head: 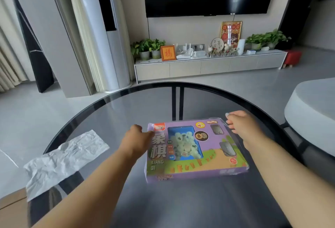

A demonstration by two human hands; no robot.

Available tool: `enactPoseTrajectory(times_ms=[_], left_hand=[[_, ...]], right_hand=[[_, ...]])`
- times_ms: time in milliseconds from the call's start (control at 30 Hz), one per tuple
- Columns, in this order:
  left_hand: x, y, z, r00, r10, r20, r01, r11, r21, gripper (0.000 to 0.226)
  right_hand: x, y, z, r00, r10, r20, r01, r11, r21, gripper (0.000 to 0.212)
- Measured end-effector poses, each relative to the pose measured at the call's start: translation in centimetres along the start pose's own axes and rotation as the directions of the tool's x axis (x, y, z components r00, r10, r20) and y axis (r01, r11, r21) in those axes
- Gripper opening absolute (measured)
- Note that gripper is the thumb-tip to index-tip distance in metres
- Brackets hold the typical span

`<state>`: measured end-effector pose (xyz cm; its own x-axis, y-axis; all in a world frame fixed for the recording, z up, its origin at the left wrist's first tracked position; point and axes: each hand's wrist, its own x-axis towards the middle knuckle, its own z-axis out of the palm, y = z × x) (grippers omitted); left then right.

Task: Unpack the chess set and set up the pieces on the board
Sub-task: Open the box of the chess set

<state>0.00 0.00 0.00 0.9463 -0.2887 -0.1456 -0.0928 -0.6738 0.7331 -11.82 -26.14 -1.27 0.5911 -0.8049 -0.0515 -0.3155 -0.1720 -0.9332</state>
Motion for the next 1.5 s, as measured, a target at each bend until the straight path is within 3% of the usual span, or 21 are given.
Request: enactPoseTrajectory(times_ms=[100,200,333,500,700,867,967,1100,1233,1367,1500], left_hand=[[-1.3,-0.3,0.0,0.998,-0.035,0.056,0.036,0.999,-0.027,0.051],[-2.6,-0.7,0.2,0.990,-0.050,0.129,0.058,0.996,-0.061,0.027],[-4.1,-1.2,0.4,0.982,-0.062,0.177,0.083,0.990,-0.113,0.021],[-5.1,-2.3,-0.8,0.985,-0.155,0.071,0.164,0.977,-0.140,0.020],[-6.4,-3.7,-1.7,0.968,-0.249,0.029,0.249,0.940,-0.232,0.022],[-7.3,-3.9,-1.3,0.972,-0.234,0.025,0.234,0.952,-0.198,0.028],[-7.4,-4.2,-1.0,0.969,-0.248,-0.004,0.241,0.945,-0.219,0.027],[-7.1,-4.6,-0.7,0.952,-0.307,-0.010,0.277,0.870,-0.408,0.016],[-7.1,-4.7,-0.6,0.938,-0.336,0.086,0.316,0.726,-0.611,0.006],[-7.2,-4.3,-0.5,0.932,-0.316,0.176,0.346,0.635,-0.691,0.006],[-6.6,-4.2,-0.2,0.950,-0.293,0.108,0.273,0.612,-0.742,0.009]], right_hand=[[-1.5,0.2,-0.7,1.000,0.009,-0.022,-0.009,1.000,-0.010,0.036],[-3.3,0.4,-0.8,0.995,0.095,0.008,-0.095,0.995,-0.003,0.048],[-4.7,0.1,-0.4,0.975,0.192,0.114,-0.194,0.981,0.008,0.044],[-6.4,0.1,0.8,0.954,0.221,0.204,-0.252,0.957,0.141,0.038],[-7.5,0.8,1.3,0.948,0.240,0.210,-0.274,0.949,0.154,0.038],[-8.1,0.4,0.7,0.941,0.284,0.181,-0.313,0.936,0.158,0.017],[-7.6,1.2,0.4,0.934,0.336,0.122,-0.350,0.930,0.116,0.014],[-7.4,1.2,-0.1,0.918,0.353,0.178,-0.369,0.928,0.062,0.015],[-7.7,1.0,-0.7,0.893,0.345,0.291,-0.383,0.920,0.086,0.013],[-7.8,0.9,-0.8,0.889,0.324,0.323,-0.400,0.894,0.202,0.018],[-7.6,0.9,-0.6,0.891,0.283,0.355,-0.399,0.861,0.315,0.024]])
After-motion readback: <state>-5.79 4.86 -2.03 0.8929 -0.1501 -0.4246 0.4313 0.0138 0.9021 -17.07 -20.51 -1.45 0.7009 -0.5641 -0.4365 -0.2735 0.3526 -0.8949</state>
